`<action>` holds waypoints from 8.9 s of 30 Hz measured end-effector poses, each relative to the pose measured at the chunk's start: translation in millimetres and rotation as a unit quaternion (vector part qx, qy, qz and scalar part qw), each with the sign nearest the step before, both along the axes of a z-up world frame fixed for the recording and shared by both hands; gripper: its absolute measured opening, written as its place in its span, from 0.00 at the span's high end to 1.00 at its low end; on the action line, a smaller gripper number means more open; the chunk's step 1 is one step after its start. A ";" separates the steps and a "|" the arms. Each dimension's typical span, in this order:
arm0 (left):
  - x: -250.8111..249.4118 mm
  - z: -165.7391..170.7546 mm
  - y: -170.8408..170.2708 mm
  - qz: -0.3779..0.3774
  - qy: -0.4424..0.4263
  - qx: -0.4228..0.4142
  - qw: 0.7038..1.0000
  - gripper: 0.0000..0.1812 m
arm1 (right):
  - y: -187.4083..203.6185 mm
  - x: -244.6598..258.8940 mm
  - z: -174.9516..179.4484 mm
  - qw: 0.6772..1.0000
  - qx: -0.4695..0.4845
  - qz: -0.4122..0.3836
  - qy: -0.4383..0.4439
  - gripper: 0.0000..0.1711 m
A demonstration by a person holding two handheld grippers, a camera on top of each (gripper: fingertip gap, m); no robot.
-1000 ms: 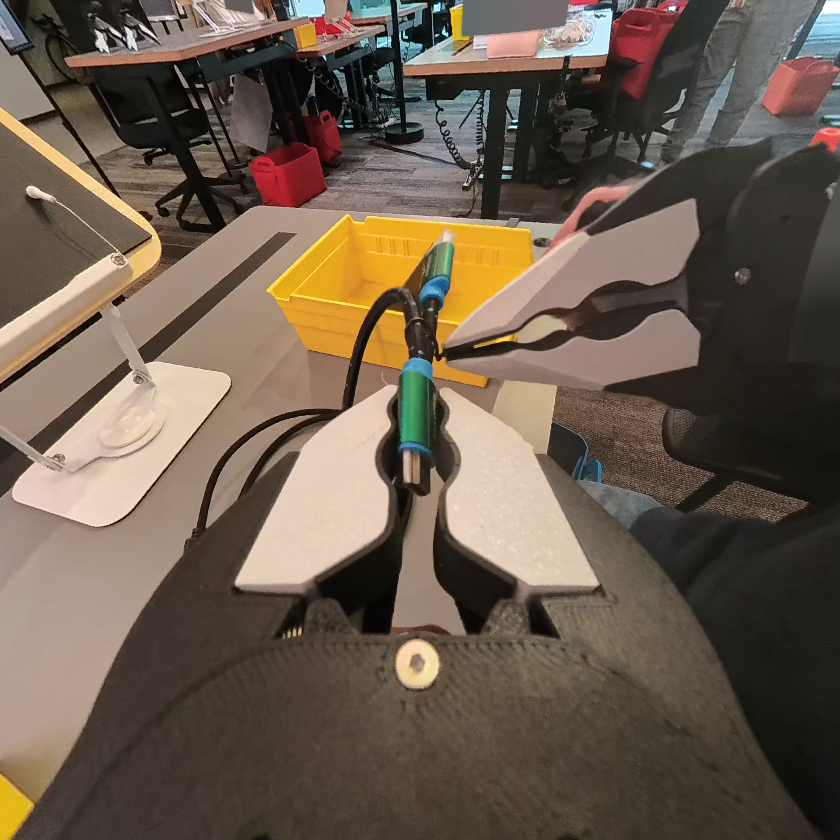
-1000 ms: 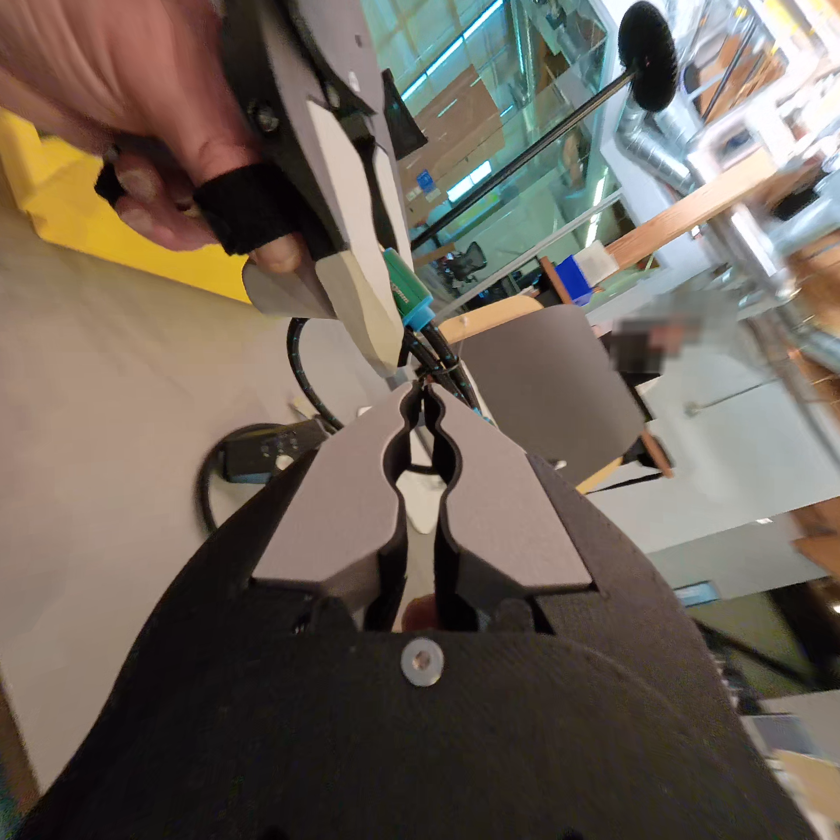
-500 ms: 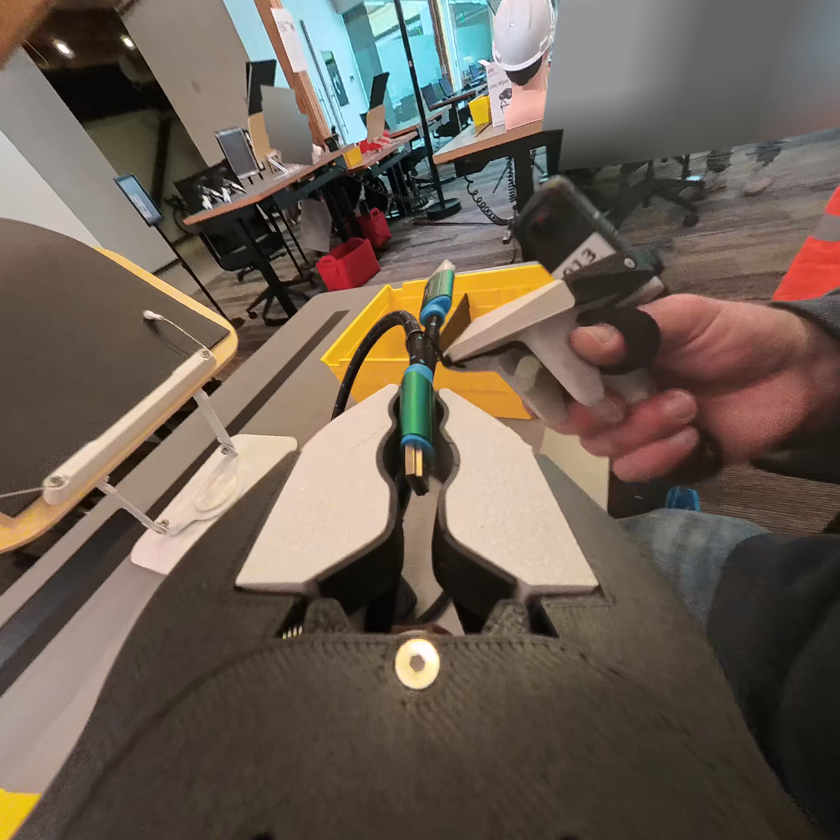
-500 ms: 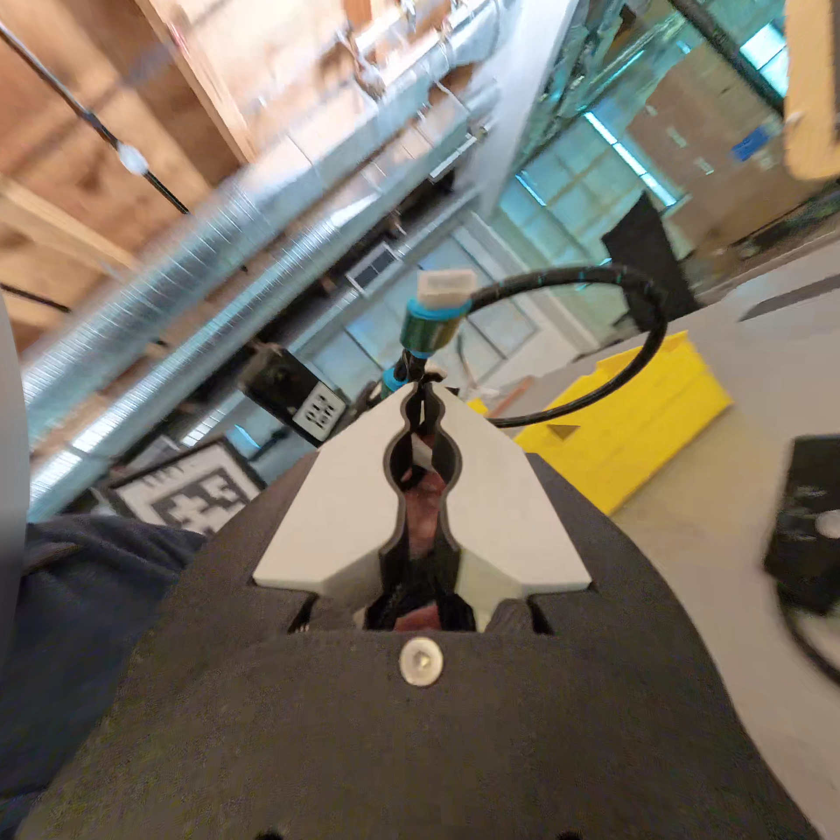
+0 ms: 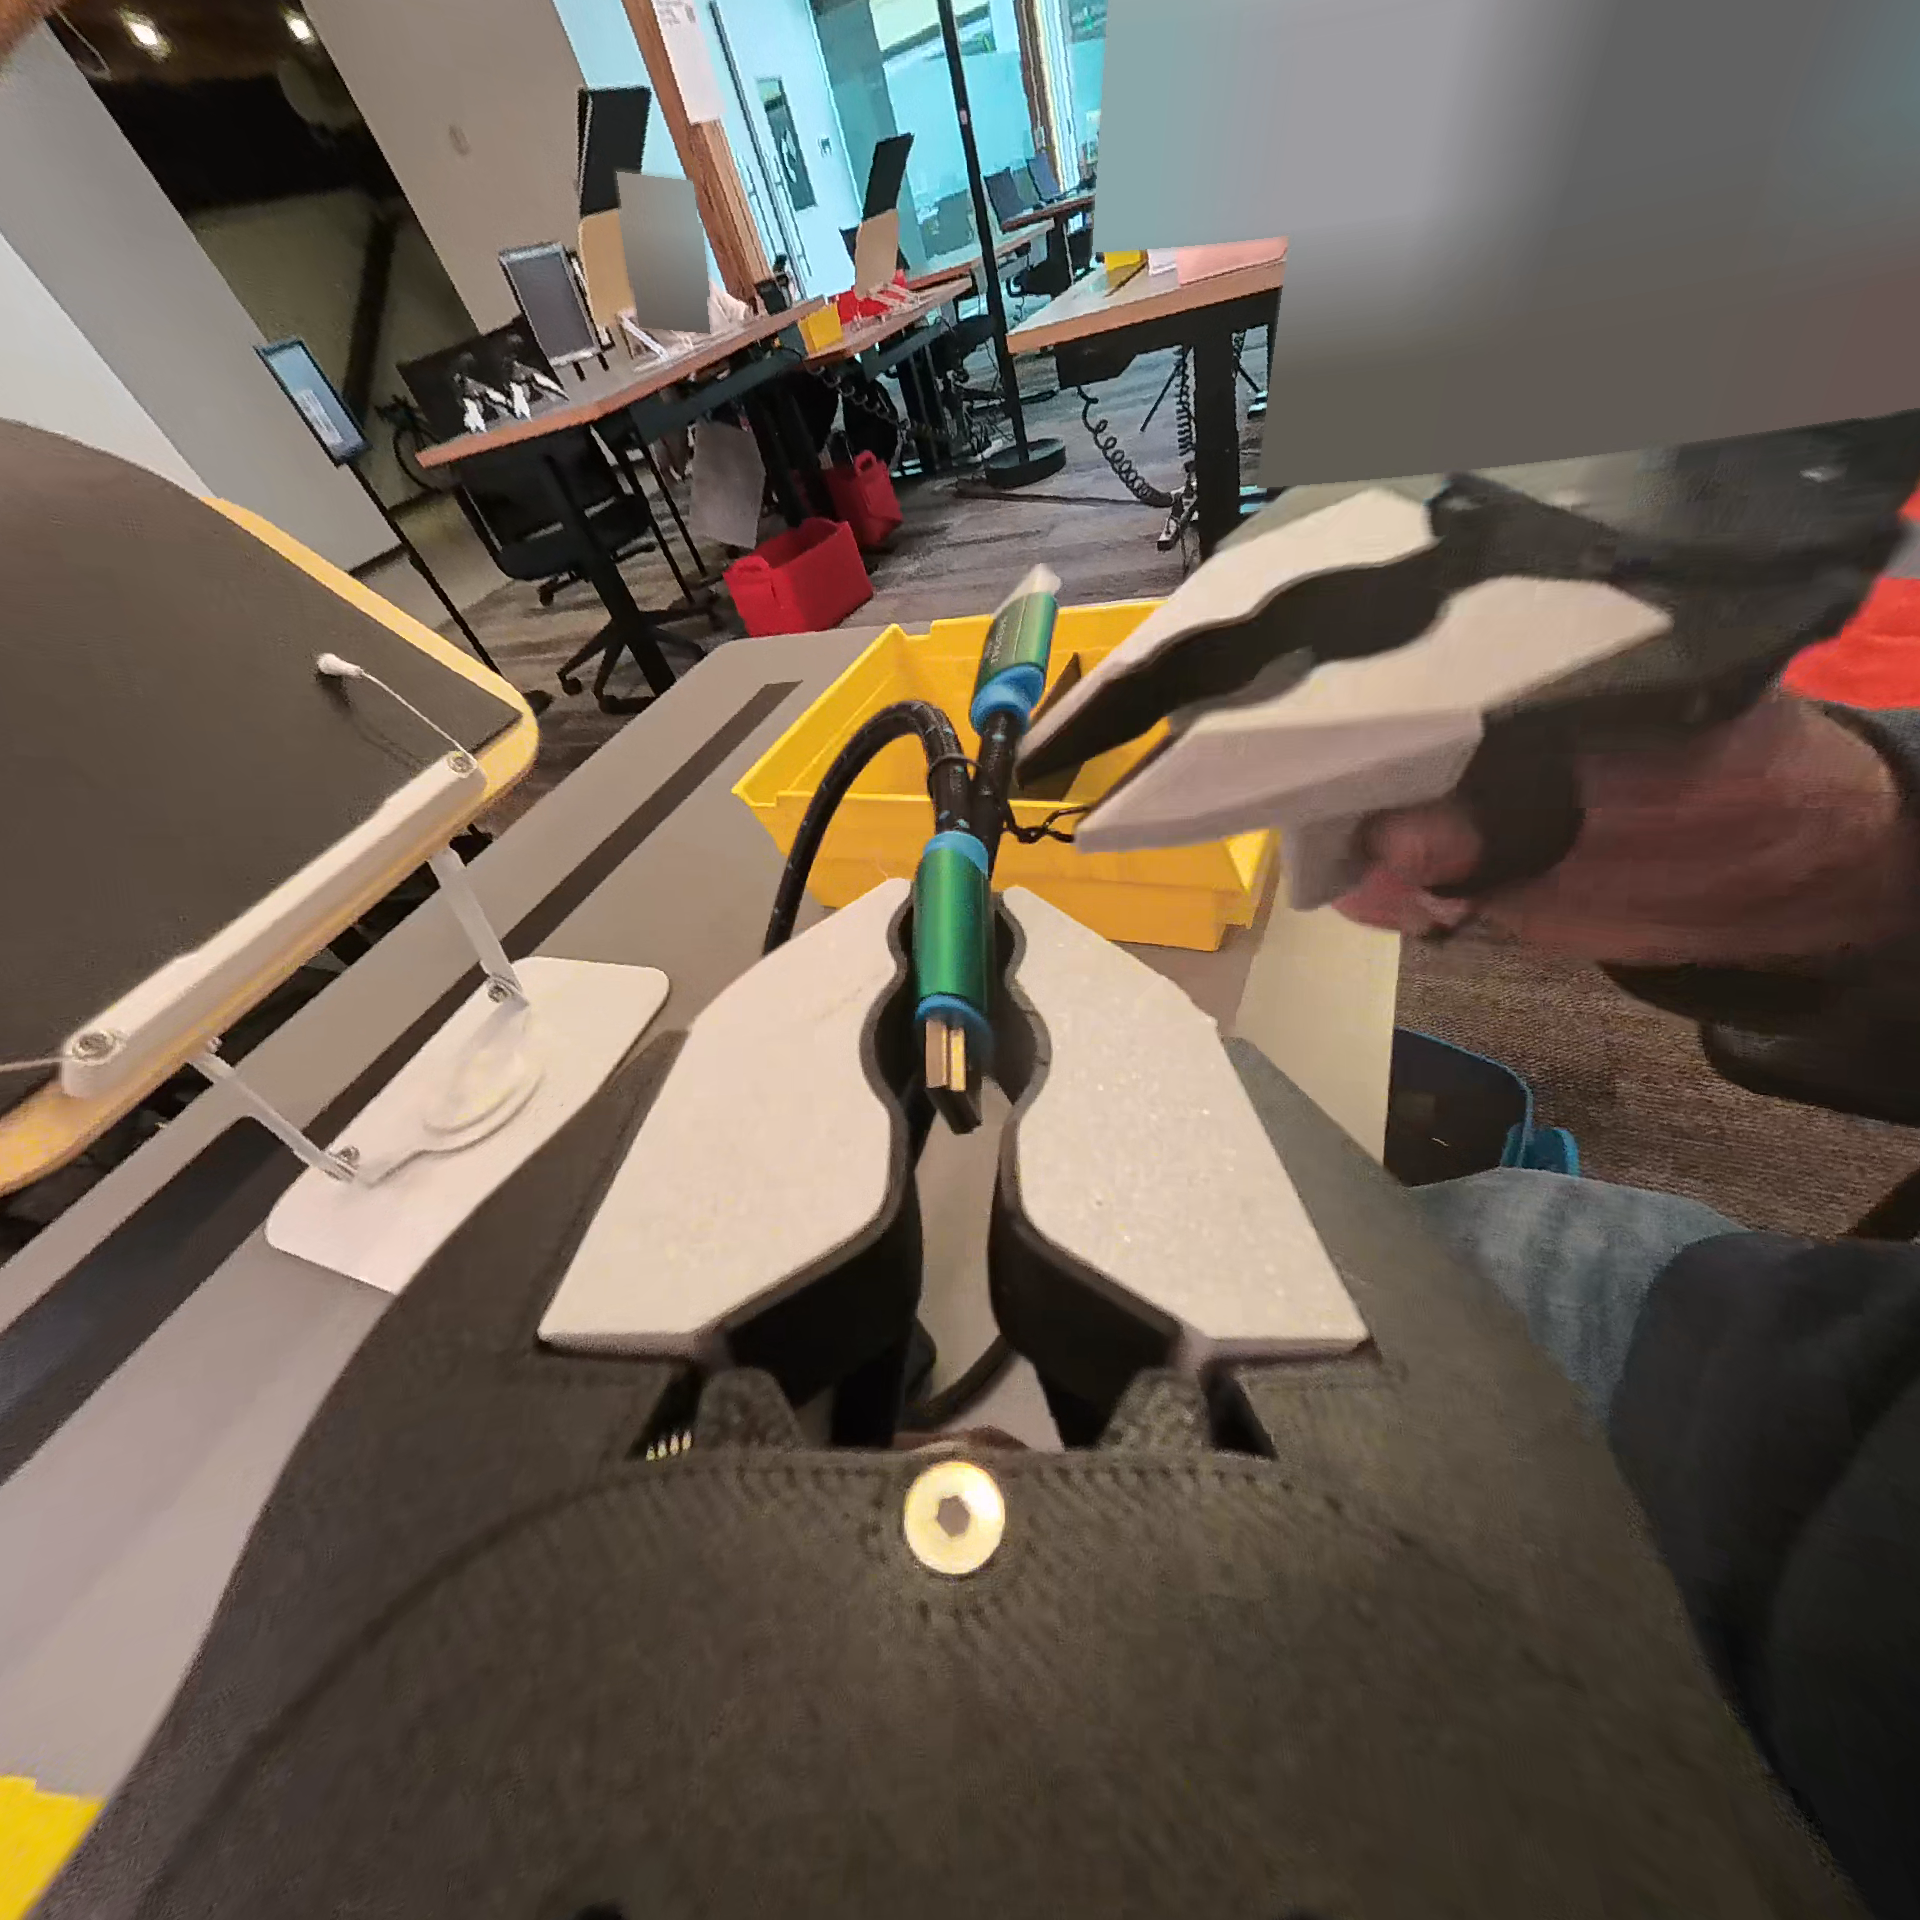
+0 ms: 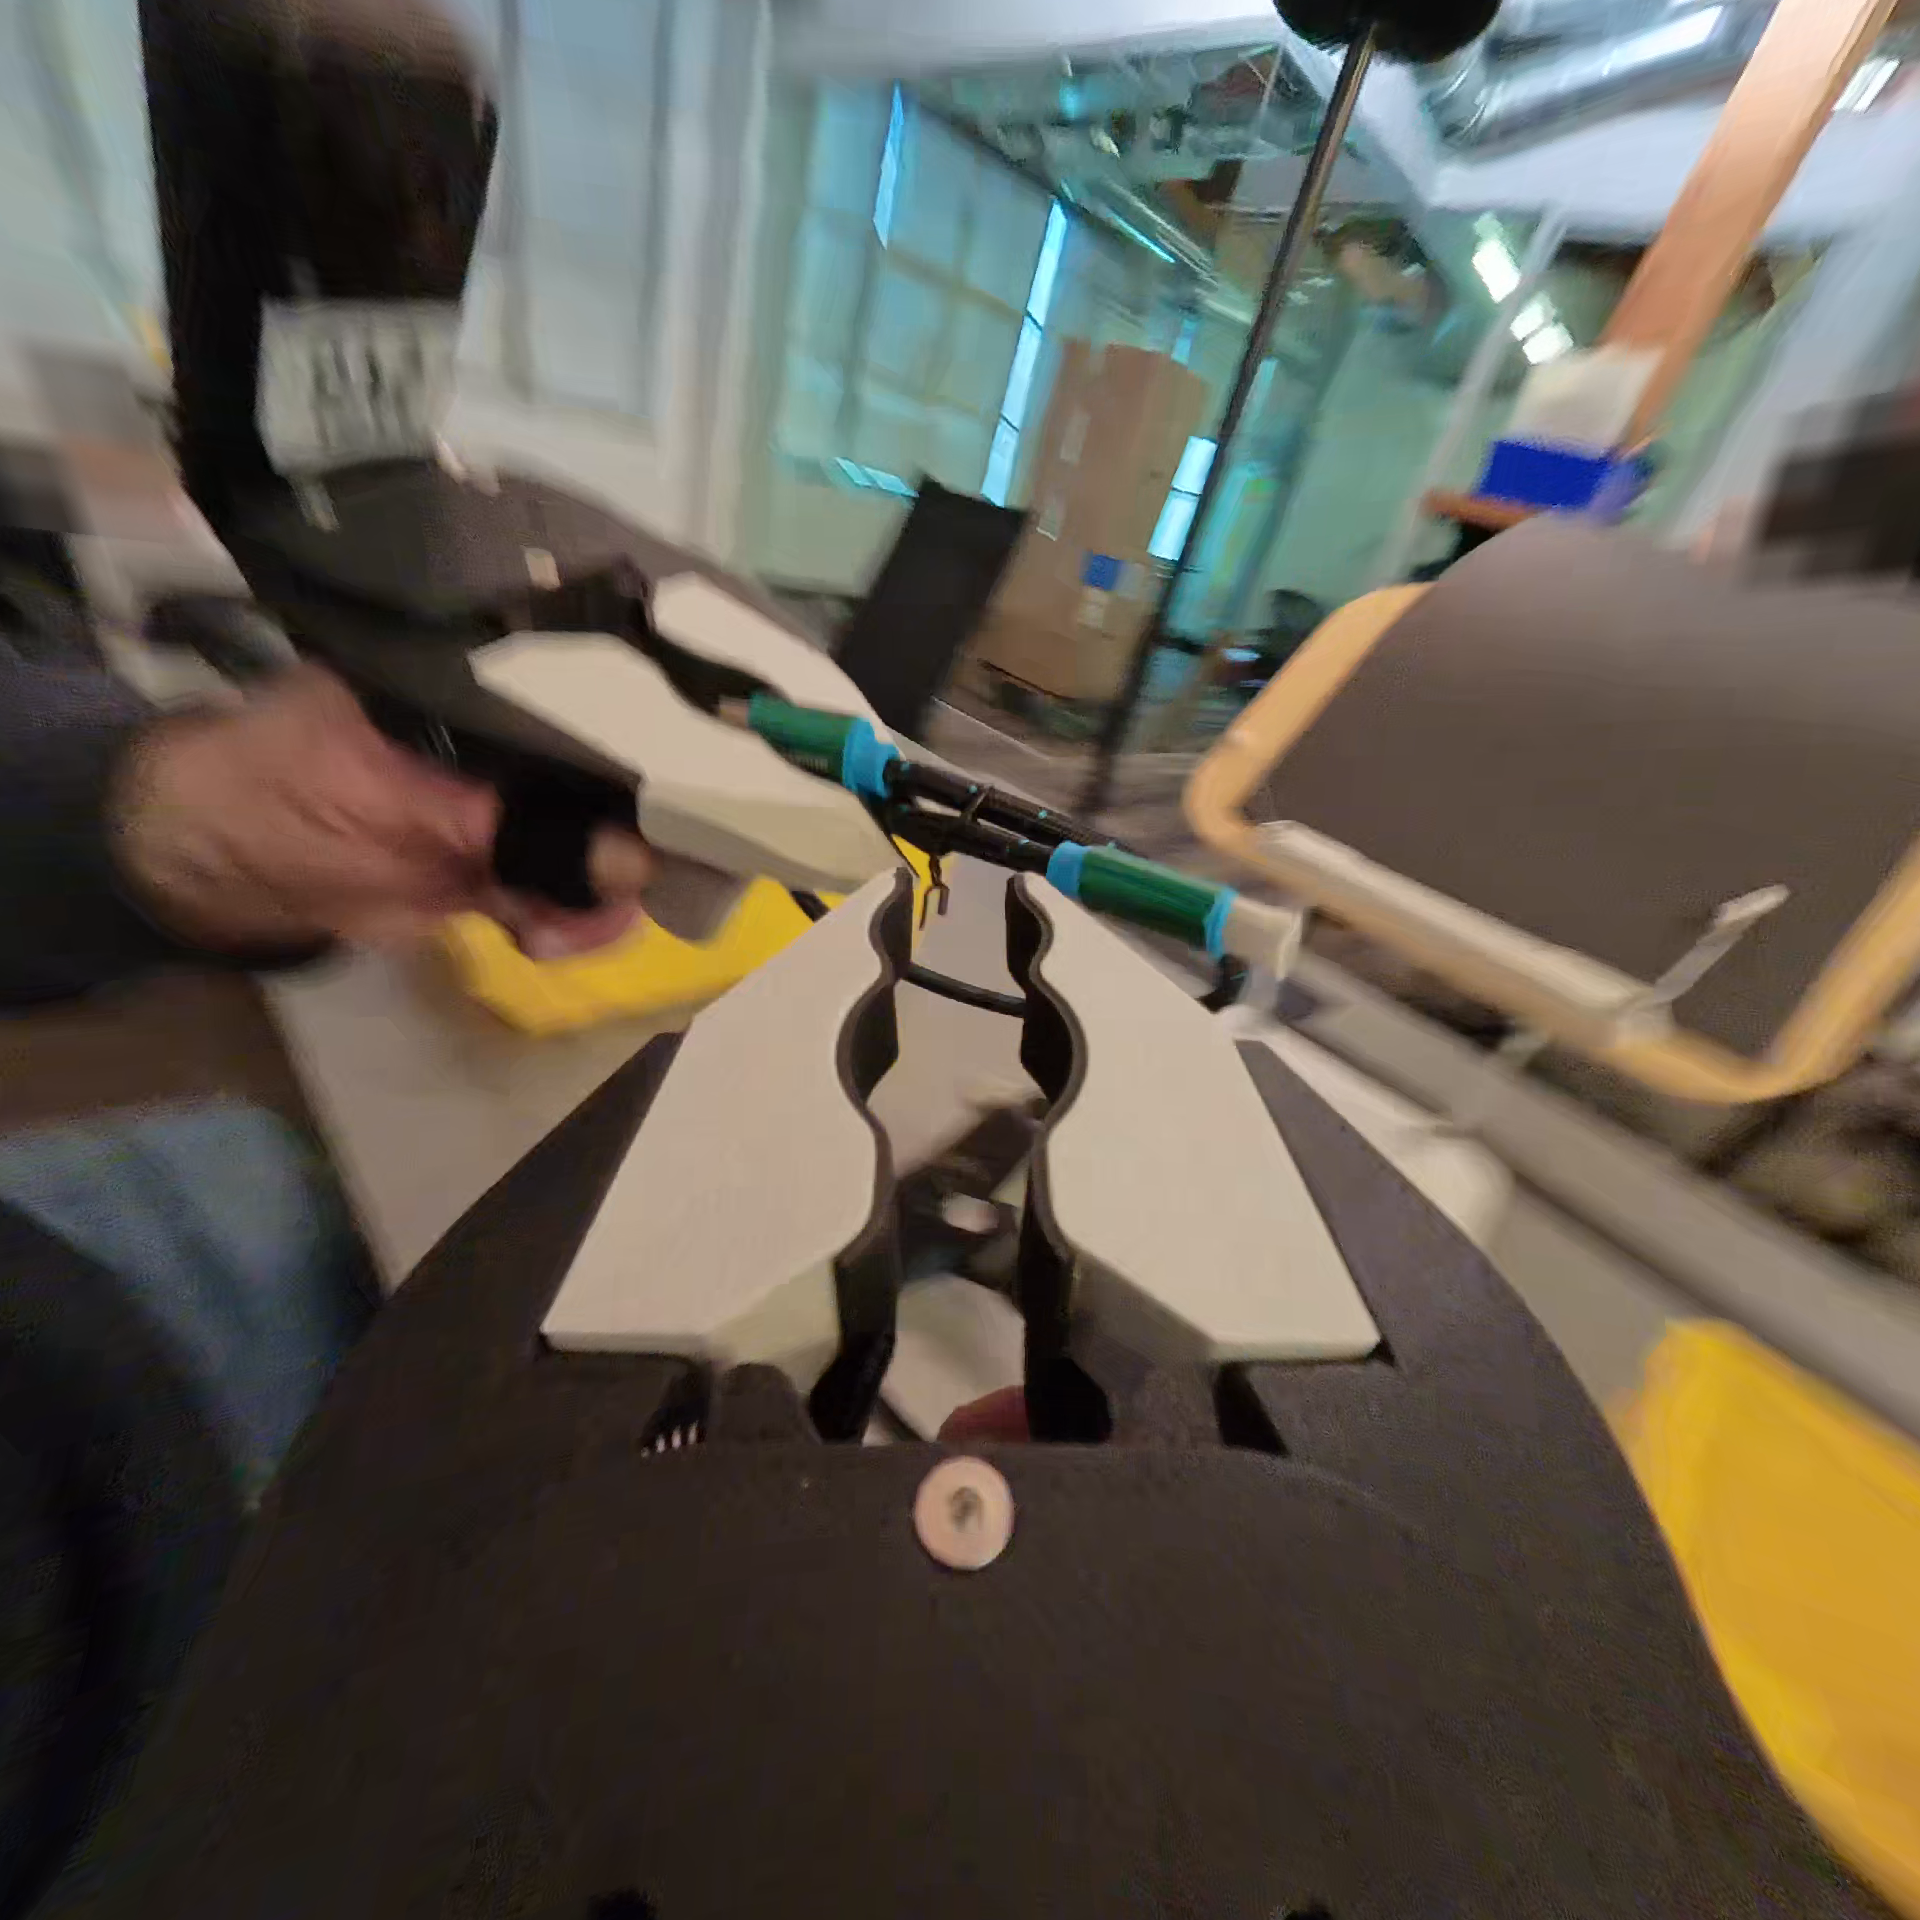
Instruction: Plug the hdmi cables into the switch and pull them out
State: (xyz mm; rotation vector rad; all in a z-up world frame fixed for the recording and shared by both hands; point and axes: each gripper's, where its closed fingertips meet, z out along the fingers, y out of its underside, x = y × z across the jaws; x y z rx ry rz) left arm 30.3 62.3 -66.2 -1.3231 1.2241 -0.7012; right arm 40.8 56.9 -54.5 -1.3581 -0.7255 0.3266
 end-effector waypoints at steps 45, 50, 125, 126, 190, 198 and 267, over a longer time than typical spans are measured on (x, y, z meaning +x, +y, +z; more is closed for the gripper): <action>-2.2 12.9 -1.1 0.033 -0.016 0.056 0.998 0.95 | -6.9 -8.6 8.9 0.997 0.052 -0.038 -0.044 0.85; 0.6 11.3 -2.5 0.042 -0.002 0.038 0.998 0.95 | -3.6 -12.4 1.2 0.949 0.151 -0.138 -0.239 0.93; -2.6 22.3 -4.8 0.099 -0.018 0.198 0.975 0.95 | -26.0 -24.1 16.4 0.736 -0.289 0.345 0.506 1.00; -2.3 21.9 -6.0 0.099 -0.018 0.217 0.971 0.95 | -27.7 -24.3 15.6 0.727 -0.283 0.354 0.515 1.00; -8.2 22.3 9.4 0.104 0.019 0.153 0.982 0.95 | -5.7 -24.1 4.8 0.999 -0.033 0.031 0.010 0.90; -6.5 21.5 7.7 0.101 0.021 0.128 0.986 0.95 | -2.9 -25.0 3.0 0.977 0.081 -0.081 -0.180 0.98; -26.6 -43.9 59.4 0.109 0.055 -0.014 0.992 0.94 | 7.8 262.5 -111.0 0.909 -0.280 -0.299 -0.078 0.89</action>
